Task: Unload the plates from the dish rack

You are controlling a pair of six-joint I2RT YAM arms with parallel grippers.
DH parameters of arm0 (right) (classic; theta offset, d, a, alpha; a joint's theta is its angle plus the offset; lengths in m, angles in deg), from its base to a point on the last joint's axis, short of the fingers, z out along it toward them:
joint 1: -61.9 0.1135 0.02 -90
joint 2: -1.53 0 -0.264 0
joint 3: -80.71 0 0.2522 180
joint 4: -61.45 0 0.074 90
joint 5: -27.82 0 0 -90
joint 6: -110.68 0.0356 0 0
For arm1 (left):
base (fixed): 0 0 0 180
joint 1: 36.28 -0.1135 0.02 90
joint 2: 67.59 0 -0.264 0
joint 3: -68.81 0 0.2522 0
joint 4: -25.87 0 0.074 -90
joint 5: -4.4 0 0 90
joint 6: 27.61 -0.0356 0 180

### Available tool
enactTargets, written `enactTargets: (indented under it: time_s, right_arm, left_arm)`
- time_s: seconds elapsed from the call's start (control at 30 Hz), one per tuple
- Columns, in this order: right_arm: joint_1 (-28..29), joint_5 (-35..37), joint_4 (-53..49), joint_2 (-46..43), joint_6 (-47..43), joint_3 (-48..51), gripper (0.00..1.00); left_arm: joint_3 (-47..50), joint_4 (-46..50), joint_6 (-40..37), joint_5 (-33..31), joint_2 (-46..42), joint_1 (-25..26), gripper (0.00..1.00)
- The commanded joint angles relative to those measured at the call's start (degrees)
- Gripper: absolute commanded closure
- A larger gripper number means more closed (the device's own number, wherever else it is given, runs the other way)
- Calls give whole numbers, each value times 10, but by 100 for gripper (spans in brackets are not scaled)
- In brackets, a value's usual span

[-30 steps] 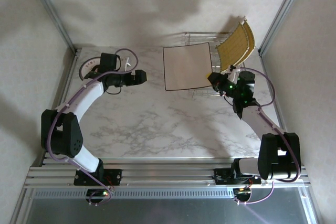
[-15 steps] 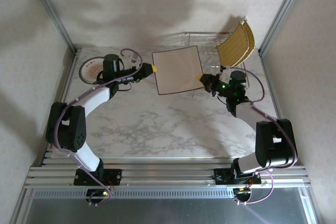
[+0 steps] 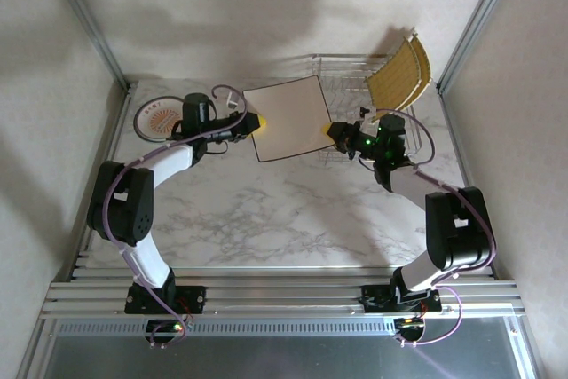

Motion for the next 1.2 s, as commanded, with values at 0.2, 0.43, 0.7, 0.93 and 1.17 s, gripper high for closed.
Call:
enactTargets:
  time_s: [0.2, 0.43, 0.7, 0.93, 1.17]
  right_arm:
    - [13, -35, 136, 24, 34, -54, 100]
    - [13, -29, 75, 29, 4, -75, 19]
    - [-1, 86, -352, -41, -230, -187, 1]
    - [-16, 374, -778, -37, -451, -371, 1]
    - [-39, 517, -953, -25, -563, -466, 1]
  left_arm:
    - [-17, 14, -16, 4, 12, 4, 100]
    - [14, -60, 34, -3, -6, -4, 100]
    - [50, -172, 121, -58, -61, -40, 100]
    - [103, -170, 108, -210, -157, -45, 100]
    - [245, -302, 201, -454, -238, -36, 100]
